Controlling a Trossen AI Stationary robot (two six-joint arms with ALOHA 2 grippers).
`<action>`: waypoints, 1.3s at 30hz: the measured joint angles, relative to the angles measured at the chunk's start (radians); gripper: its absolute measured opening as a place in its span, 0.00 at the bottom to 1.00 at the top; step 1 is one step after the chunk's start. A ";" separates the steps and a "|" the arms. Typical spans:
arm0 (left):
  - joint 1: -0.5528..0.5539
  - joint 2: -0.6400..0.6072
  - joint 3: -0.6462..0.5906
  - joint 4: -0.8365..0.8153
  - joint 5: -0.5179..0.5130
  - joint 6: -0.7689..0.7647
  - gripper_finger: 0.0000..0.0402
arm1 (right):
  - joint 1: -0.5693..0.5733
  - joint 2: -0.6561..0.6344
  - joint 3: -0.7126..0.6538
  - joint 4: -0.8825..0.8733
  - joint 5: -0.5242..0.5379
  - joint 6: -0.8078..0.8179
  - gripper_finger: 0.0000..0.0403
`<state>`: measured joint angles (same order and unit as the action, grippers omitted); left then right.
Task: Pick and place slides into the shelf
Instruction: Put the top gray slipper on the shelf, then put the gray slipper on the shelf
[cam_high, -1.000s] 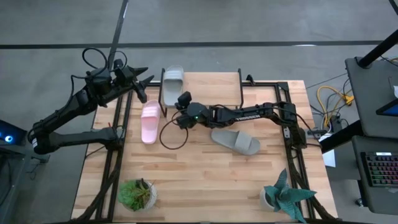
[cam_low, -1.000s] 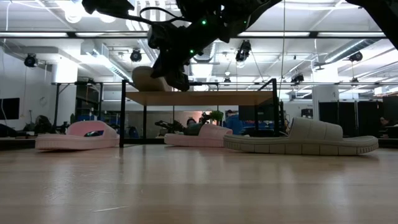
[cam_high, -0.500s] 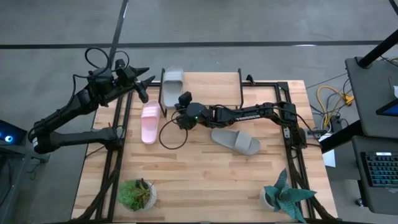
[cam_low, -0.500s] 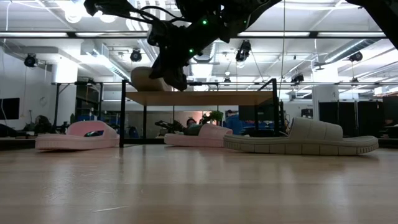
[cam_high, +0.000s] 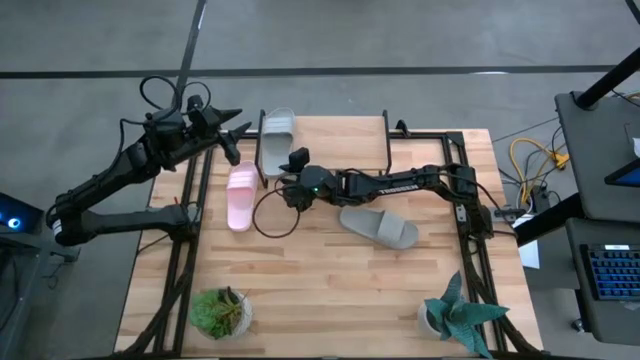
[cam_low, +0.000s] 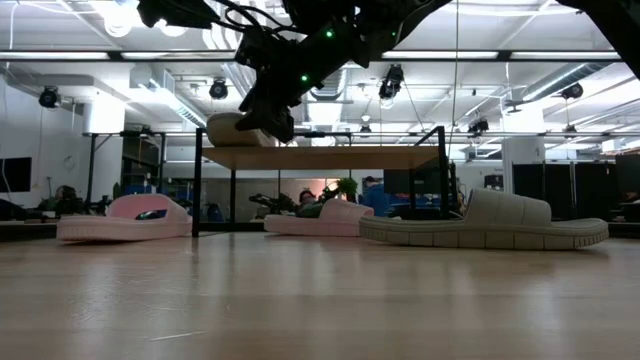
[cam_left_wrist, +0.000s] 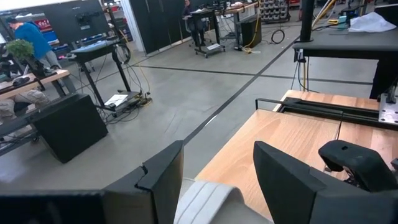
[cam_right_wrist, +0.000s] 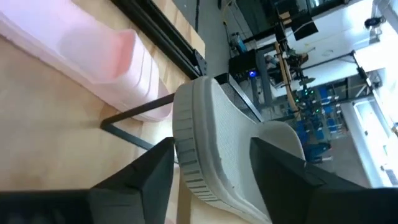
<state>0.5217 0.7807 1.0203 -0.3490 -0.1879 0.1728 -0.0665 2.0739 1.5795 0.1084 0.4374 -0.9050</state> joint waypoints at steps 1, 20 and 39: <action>0.000 0.001 0.000 0.000 0.000 0.000 0.45 | 0.002 0.000 0.001 0.000 0.000 0.020 0.51; 0.000 0.020 -0.001 -0.001 -0.003 0.043 0.45 | 0.014 -0.143 0.039 -0.123 -0.019 0.218 0.53; 0.000 -0.051 -0.102 -0.006 -0.003 0.043 0.45 | 0.149 -0.789 -0.303 -0.472 -0.066 0.539 0.53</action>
<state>0.5217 0.7300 0.9183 -0.3551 -0.1909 0.2161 0.0829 1.2853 1.2769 -0.3637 0.3715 -0.3659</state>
